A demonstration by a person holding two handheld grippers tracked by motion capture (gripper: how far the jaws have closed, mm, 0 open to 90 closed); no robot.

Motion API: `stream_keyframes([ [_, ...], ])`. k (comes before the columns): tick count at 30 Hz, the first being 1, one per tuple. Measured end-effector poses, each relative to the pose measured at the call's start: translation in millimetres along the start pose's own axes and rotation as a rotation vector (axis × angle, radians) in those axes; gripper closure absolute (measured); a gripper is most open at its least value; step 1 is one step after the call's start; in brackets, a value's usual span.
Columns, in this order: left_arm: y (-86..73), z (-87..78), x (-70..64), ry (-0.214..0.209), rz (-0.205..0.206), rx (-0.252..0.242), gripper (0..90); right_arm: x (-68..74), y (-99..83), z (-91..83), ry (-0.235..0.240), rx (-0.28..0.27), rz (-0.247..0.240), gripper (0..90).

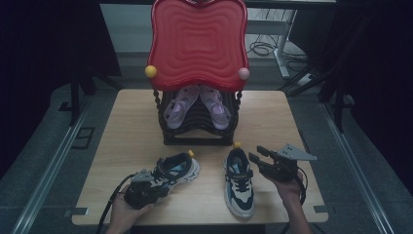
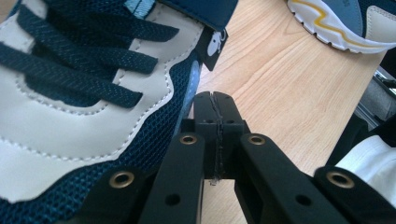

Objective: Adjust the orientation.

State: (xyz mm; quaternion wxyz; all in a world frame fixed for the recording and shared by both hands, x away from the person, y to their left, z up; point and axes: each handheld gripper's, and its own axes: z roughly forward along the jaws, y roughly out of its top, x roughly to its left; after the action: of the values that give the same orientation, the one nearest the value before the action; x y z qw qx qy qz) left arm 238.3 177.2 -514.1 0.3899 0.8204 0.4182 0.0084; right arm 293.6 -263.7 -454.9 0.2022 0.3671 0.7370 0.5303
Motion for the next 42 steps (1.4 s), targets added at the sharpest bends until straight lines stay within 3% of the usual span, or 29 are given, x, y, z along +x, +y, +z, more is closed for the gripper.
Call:
stream_keyframes([
  [20, -2.0, -13.7, 20.2, 0.030, -0.040, -0.024, 89.6, 1.8, 0.2, 0.6, 0.005, 0.000, -0.003, 54.2],
  [42, -7.1, -27.6, 54.3, 0.095, -0.127, -0.050, 89.6, 2.4, 1.2, 0.2, 0.005, -0.002, 0.001, 54.2],
])
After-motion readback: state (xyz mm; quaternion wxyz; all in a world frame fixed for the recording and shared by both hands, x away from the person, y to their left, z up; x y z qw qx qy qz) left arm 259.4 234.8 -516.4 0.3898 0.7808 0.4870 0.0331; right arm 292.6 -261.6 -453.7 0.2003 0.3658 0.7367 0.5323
